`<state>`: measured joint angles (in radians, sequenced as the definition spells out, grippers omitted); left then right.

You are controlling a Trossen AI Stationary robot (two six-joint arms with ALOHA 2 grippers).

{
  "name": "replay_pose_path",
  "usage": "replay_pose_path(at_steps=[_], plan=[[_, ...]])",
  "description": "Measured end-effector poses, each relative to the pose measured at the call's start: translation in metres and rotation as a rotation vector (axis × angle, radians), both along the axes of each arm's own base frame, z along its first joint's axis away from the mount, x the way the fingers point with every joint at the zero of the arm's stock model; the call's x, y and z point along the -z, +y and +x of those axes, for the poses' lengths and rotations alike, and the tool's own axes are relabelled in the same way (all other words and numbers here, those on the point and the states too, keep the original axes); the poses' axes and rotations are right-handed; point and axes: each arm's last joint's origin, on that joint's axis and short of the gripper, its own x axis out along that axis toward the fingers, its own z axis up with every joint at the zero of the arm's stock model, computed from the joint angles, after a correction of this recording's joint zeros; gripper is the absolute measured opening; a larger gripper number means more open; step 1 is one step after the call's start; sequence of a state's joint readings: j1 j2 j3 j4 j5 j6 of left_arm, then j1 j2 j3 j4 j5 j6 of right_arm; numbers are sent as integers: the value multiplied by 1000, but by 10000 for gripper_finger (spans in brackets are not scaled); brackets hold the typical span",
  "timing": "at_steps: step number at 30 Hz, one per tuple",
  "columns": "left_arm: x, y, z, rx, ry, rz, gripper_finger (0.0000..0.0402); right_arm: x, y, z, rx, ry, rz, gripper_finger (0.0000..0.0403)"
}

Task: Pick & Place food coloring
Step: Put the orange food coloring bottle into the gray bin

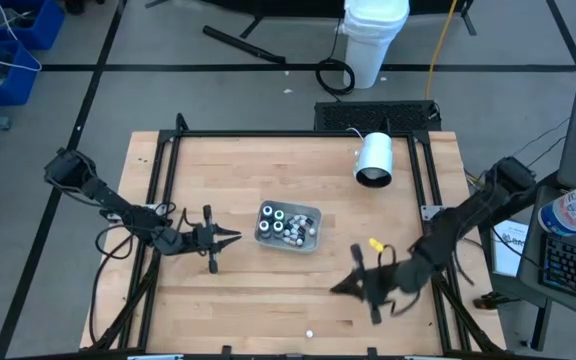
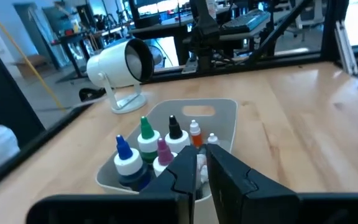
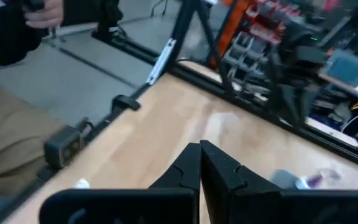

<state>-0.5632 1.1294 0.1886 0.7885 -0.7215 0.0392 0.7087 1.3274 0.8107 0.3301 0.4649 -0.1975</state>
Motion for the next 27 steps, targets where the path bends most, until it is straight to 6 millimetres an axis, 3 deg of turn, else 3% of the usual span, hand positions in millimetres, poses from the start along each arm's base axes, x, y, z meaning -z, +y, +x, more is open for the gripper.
replay_pose_path(at_steps=[3,6,12,20,27], plan=[[0,0,0,7,10,64,46,-14,27,15,-8,71,20,0],[0,0,0,11,16,107,46,-14,50,28,-15,128,50,0],[-3,0,0,12,-6,122,47,30,89,49,-39,209,-25,40],[-5,0,1,14,-15,151,47,71,103,75,-89,185,64,149],[-5,0,1,15,-13,170,47,97,102,82,-71,253,71,189]])
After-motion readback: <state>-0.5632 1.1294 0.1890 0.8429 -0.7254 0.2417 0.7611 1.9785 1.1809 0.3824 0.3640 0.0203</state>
